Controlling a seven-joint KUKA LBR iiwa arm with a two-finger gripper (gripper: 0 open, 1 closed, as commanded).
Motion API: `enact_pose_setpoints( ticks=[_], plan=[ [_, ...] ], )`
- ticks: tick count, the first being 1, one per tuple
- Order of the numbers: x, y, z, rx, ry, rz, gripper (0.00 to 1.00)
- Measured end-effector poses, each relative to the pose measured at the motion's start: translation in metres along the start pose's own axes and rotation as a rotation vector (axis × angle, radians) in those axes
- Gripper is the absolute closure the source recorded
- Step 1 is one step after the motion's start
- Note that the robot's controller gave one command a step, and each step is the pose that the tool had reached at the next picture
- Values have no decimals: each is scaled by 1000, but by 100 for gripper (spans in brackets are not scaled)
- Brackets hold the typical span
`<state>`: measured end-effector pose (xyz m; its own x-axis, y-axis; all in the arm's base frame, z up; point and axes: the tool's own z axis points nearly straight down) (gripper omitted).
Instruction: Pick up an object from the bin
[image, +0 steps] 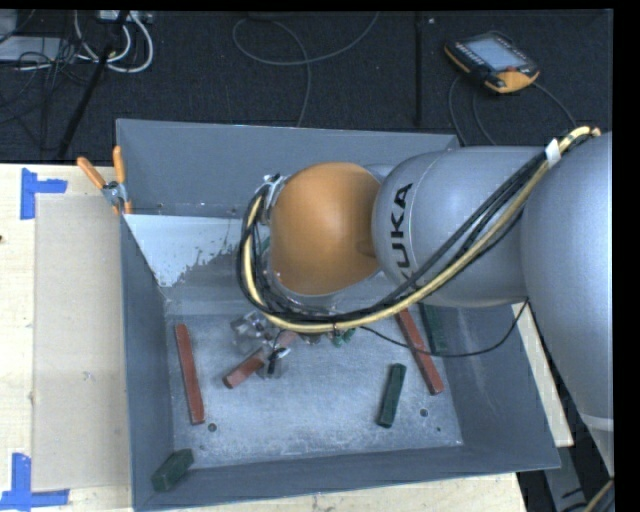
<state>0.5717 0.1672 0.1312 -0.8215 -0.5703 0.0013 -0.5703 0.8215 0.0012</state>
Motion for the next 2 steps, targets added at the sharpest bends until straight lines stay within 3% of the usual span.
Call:
enact_pose_setpoints(
  ticks=[2],
  plan=[
    [-1, 0, -20, 2, -6, 2, 100]
  ],
)
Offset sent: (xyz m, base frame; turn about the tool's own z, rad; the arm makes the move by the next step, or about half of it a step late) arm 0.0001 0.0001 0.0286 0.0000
